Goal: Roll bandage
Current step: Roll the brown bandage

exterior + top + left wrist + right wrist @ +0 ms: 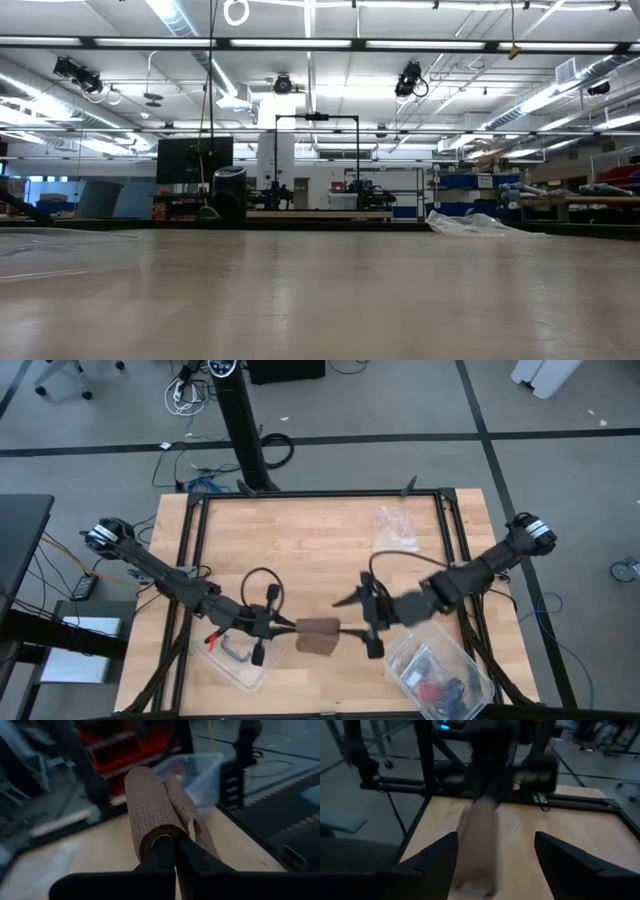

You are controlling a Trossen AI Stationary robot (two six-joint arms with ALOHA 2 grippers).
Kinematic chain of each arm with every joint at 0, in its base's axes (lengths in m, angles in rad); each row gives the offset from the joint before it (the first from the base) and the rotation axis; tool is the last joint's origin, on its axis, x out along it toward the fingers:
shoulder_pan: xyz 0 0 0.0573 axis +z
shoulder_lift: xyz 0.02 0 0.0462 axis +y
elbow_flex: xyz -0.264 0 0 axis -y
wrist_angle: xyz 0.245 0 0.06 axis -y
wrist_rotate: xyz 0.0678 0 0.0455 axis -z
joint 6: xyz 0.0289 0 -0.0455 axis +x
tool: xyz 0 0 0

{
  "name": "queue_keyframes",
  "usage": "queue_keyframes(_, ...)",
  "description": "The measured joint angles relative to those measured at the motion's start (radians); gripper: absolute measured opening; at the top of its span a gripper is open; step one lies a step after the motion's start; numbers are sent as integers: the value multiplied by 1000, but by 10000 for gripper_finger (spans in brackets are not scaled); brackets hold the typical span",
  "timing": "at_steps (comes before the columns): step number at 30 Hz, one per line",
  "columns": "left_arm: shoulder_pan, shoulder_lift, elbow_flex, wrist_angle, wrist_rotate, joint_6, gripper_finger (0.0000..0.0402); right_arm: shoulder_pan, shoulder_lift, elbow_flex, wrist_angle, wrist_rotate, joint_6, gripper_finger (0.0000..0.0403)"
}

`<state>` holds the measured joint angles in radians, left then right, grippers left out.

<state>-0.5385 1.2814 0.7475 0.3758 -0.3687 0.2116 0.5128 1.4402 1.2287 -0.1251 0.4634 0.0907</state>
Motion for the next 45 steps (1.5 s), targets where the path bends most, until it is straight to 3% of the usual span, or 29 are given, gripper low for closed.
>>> queue_keyframes(5,0,-69,0,2,-82,94,1,114,0,-52,58,168,86,265)
queue_keyframes(14,0,-130,0,71,-118,251,1,123,14,-200,271,218,144,260)
queue_keyframes(19,0,-132,1,94,-121,286,1,87,14,-257,437,158,121,260)
queue_keyframes(24,0,-132,1,107,-171,314,1,39,14,-271,516,25,126,260)
queue_keyframes(30,2,-132,1,142,-203,338,1,-7,57,-266,591,-16,117,240)
queue_keyframes(35,3,-132,1,144,-246,346,1,-28,96,-266,659,-16,96,181)
queue_keyframes(41,8,-132,2,118,-305,364,1,-12,94,-266,679,-15,47,25)
queue_keyframes(45,21,-131,2,24,-315,330,1,15,92,-216,685,-19,-3,12)
